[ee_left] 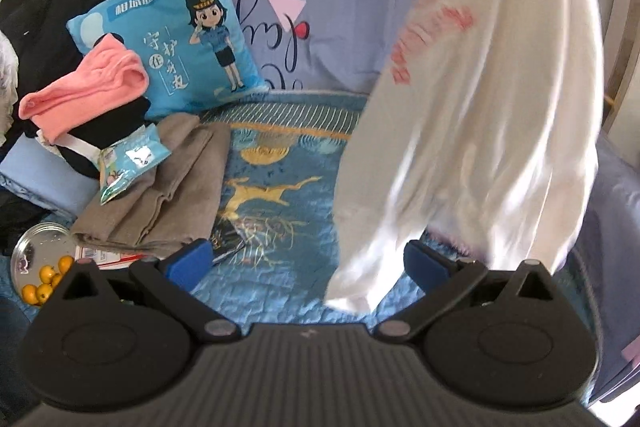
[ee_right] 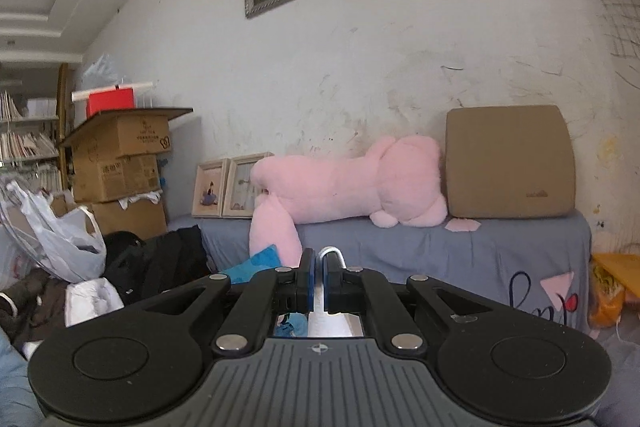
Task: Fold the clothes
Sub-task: 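Lift the white T-shirt high out of the pile with the right tool, then lay the white T-shirt flat on the quilt with the right tool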
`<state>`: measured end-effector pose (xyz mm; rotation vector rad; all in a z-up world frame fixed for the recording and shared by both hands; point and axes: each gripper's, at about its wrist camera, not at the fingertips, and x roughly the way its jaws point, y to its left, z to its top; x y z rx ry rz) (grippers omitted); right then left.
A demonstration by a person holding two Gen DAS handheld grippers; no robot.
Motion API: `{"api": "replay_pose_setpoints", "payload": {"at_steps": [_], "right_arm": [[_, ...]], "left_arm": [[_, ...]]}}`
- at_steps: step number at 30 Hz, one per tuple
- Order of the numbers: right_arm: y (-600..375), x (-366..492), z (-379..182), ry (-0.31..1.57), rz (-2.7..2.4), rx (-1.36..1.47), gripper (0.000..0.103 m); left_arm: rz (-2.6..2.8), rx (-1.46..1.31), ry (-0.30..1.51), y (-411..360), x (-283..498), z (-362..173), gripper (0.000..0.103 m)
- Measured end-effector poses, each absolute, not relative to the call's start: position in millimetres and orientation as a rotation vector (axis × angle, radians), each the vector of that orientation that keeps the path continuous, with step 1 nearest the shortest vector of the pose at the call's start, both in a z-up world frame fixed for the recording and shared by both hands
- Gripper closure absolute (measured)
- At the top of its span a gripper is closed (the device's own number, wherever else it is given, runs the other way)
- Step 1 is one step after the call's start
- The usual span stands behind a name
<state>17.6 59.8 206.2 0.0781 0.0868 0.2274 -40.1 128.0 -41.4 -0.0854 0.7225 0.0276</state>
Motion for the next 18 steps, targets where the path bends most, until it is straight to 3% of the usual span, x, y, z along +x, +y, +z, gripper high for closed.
{"api": "replay_pose_setpoints", "payload": {"at_steps": [11,18], "right_arm": [[62,58,261,-0.05,0.137,0.25,0.1],[7,53,217,0.006,0.063,0.273,0.099]], "left_arm": [[0.076,-0.109,0.741,155,-34,-47,0.0],[0.102,-0.161,0.766,172,-28,-56,0.0]]}}
